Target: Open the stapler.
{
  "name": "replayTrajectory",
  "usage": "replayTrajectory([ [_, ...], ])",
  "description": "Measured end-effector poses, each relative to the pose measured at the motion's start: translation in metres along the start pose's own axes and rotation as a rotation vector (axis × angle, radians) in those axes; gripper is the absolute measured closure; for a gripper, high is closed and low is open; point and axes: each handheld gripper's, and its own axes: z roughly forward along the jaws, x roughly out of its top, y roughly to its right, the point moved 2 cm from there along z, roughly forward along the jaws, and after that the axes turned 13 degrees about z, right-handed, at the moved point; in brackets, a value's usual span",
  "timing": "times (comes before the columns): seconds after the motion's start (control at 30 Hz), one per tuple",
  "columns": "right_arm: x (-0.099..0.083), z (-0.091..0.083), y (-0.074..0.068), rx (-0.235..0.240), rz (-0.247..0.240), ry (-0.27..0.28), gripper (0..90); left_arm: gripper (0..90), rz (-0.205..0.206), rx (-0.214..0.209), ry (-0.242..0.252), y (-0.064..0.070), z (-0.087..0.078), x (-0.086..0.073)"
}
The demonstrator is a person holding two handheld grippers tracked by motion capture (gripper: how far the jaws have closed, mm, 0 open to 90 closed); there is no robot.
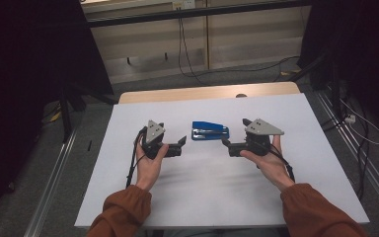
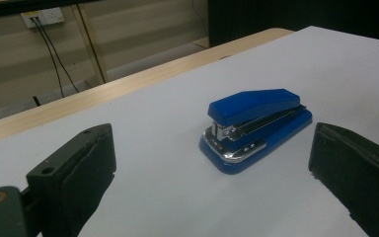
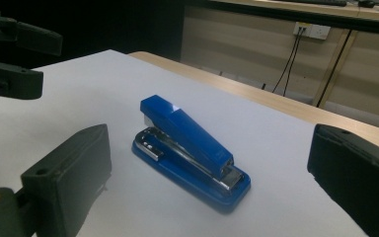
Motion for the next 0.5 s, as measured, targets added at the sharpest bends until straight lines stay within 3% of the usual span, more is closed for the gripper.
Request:
replayTrajectory([
  [0.1,0.001,0.003,0.001,0.001,0.002,0.007,3.0,4.0,-0.004,-0.015,-0.006,0.001,0.002,0.003],
  [0.27,0.002,0.015,0.001,-0.005,0.004,0.011,3.9,3.8,-0.005,-0.004,0.008,0.0,0.01,0.007],
  [0.5,0.005,0.035,0.002,0.017,0.015,-0.021,9.2,3.3,-0.034,0.004,0.014,-0.004,0.025,0.011],
])
